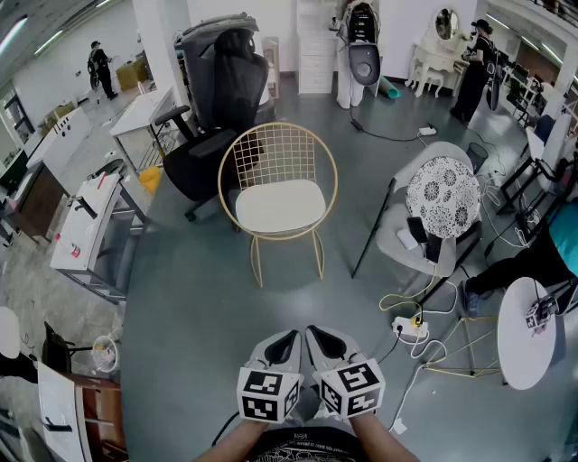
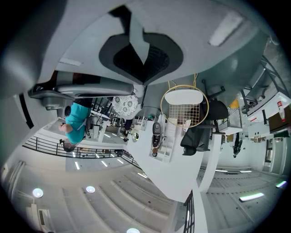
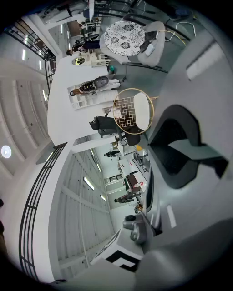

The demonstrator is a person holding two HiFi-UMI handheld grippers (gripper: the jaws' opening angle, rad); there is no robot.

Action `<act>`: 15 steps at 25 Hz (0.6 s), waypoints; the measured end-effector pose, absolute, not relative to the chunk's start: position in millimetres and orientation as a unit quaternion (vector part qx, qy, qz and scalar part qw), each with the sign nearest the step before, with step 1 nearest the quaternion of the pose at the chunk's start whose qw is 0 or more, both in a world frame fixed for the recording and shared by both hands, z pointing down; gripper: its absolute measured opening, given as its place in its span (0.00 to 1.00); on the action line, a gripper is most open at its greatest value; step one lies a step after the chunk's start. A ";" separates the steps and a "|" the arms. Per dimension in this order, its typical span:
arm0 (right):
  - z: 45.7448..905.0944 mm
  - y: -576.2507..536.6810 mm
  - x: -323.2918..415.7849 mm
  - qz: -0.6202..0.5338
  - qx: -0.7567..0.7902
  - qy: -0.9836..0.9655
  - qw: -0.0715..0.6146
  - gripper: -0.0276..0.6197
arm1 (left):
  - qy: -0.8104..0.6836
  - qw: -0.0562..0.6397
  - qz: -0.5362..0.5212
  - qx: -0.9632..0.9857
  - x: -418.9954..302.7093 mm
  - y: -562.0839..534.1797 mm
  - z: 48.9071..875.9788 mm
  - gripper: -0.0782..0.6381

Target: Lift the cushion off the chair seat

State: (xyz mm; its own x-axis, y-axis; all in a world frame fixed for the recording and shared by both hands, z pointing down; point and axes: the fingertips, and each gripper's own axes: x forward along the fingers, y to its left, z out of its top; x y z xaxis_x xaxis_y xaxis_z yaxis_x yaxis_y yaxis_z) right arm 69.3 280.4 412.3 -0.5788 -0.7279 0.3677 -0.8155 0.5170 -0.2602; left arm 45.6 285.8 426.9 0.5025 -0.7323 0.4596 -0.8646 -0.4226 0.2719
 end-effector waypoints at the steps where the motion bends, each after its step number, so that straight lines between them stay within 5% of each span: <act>1: 411.9 280.4 64.5 0.206 0.447 -0.864 0.106 0.04 | -0.478 0.243 0.136 0.833 41.3 285.1 426.3 0.09; 15: 416.4 281.2 33.8 0.218 0.472 -0.846 0.120 0.04 | -0.448 0.255 0.115 0.849 4.3 268.7 427.7 0.09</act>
State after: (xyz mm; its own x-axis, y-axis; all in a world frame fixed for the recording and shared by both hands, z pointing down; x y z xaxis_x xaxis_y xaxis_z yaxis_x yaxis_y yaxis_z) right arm 33.8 281.2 416.4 -0.5256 -0.7456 0.4096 -0.8507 0.4593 -0.2557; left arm 4.3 268.7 427.7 0.5719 -0.7022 0.4241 -0.8197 -0.4682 0.3300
